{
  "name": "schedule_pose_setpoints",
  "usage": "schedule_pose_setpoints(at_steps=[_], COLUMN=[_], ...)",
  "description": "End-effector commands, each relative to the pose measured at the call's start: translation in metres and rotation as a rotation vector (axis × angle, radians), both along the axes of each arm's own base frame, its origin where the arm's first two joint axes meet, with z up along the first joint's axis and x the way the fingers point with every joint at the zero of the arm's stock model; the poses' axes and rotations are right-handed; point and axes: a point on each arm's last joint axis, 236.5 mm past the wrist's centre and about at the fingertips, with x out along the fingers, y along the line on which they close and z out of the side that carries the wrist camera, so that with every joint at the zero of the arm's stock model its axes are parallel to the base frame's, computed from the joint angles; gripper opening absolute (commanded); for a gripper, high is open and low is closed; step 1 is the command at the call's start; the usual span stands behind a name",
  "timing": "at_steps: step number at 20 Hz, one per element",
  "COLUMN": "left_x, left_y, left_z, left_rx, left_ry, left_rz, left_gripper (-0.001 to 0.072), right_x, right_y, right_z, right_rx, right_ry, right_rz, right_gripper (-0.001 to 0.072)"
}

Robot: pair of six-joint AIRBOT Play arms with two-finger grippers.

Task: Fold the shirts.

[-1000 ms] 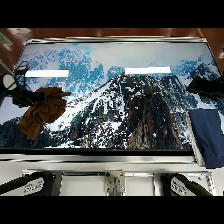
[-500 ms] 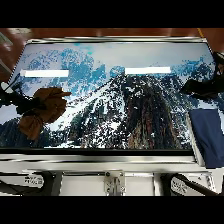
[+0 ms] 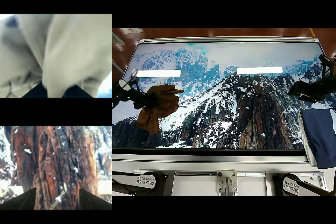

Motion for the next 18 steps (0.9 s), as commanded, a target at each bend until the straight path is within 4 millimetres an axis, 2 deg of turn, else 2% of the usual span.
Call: schedule_pose_setpoints(at_steps=[1, 3, 4, 5, 7, 9, 11, 12, 13, 15, 17, 18], left_x=[0.010, -0.006, -0.023, -0.041, -0.080, -0.113, -0.132, -0.138, -0.145, -0.157, -0.172, -0.180], left_y=[-0.049, -0.109, -0.144, -0.177, -0.241, -0.294, -0.341, -0.361, -0.381, -0.413, -0.439, -0.452], left_z=[0.112, 0.191, 0.223, 0.247, 0.275, 0.275, 0.257, 0.241, 0.217, 0.155, 0.088, 0.062], left_rx=[0.051, 0.015, -0.027, -0.072, -0.156, -0.207, -0.269, -0.290, -0.299, -0.298, -0.277, -0.277], left_ry=[-0.232, -0.415, -0.491, -0.547, -0.598, -0.588, -0.548, -0.524, -0.481, -0.349, -0.200, -0.145], left_rz=[-0.185, -0.301, -0.364, -0.430, -0.554, -0.701, -0.767, -0.791, -0.820, -0.845, -0.864, -0.877], left_gripper=[0.0043, 0.0043, 0.0043, 0.0043, 0.0043, 0.0043, 0.0043, 0.0043, 0.0043, 0.0043, 0.0043, 0.0043], right_x=[-0.010, -0.014, -0.017, -0.019, -0.029, -0.041, -0.054, -0.062, -0.070, -0.084, -0.091, -0.093], right_y=[0.007, 0.013, 0.017, 0.020, 0.023, 0.025, 0.028, 0.031, 0.033, 0.033, 0.031, 0.032], right_z=[0.001, 0.012, 0.022, 0.034, 0.063, 0.091, 0.110, 0.115, 0.113, 0.098, 0.068, 0.050], right_rx=[0.021, 0.033, 0.036, 0.036, 0.012, -0.021, -0.043, -0.045, -0.043, -0.039, -0.031, -0.017], right_ry=[0.032, 0.009, -0.017, -0.050, -0.129, -0.207, -0.258, -0.258, -0.235, -0.155, -0.076, -0.045], right_rz=[0.027, 0.049, 0.055, 0.060, 0.068, 0.075, 0.078, 0.086, 0.097, 0.113, 0.105, 0.097], right_gripper=[0.0657, 0.0648, 0.0649, 0.0649, 0.0649, 0.0650, 0.0650, 0.0650, 0.0650, 0.0650, 0.0650, 0.0650])
